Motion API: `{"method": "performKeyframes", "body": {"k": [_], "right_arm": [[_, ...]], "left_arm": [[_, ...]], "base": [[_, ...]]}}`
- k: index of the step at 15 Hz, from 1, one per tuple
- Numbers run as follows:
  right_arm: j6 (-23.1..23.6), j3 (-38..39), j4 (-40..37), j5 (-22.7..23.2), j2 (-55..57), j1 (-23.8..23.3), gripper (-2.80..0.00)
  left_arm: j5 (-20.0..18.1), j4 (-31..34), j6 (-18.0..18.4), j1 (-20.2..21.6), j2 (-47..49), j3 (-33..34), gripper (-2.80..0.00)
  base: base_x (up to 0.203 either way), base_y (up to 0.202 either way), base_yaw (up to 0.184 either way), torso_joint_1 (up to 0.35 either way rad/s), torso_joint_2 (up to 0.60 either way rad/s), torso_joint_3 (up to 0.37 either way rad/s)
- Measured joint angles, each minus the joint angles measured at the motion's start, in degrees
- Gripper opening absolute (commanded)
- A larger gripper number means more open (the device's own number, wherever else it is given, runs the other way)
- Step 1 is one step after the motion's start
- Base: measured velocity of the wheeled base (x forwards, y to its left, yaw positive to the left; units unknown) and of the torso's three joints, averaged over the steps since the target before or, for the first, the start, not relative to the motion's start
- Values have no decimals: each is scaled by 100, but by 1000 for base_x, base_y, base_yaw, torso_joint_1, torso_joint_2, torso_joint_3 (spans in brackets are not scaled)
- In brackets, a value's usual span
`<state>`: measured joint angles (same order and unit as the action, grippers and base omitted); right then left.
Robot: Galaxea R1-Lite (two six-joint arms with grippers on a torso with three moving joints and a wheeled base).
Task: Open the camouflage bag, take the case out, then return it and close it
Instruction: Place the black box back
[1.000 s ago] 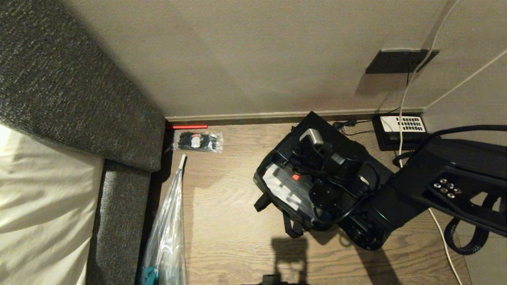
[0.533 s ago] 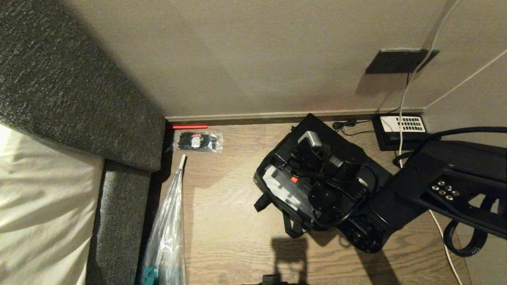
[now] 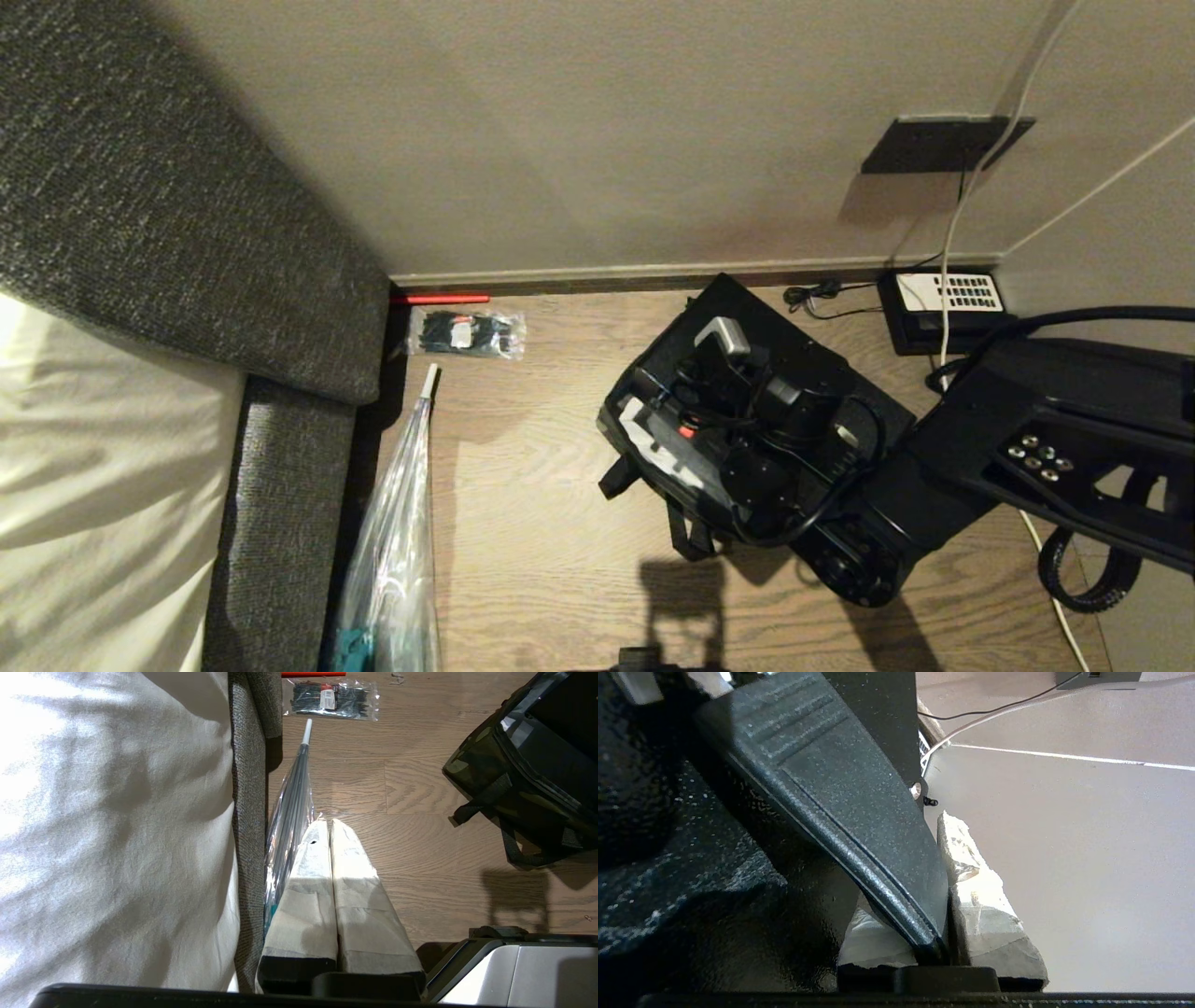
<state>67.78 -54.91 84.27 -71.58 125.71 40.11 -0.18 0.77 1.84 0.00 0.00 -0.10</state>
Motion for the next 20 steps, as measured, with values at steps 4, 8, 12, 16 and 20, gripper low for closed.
{"method": "performKeyframes", "body": {"k": [4, 8, 12, 16, 20], "right_arm": [[5, -27, -7, -134, 123, 33, -280], [-21, -66, 32, -134, 259, 44, -280], [-41, -159, 1, -144, 396, 63, -280], [-39, -256, -26, -146, 412, 96, -280], [-30, -294, -40, -163, 450, 194, -280]], "left_arm": [[0, 0, 0, 2, 0, 0, -280], [2, 2, -2, 0, 0, 0, -280], [3, 5, -2, 2, 0, 0, -280], [0, 2, 0, 0, 0, 0, -280], [0, 1, 0, 0, 0, 0, -280]], "base": [[0, 0, 0, 0, 0, 0], [0, 0, 0, 0, 0, 0], [0, 0, 0, 0, 0, 0], [0, 0, 0, 0, 0, 0], [0, 0, 0, 0, 0, 0]]}}
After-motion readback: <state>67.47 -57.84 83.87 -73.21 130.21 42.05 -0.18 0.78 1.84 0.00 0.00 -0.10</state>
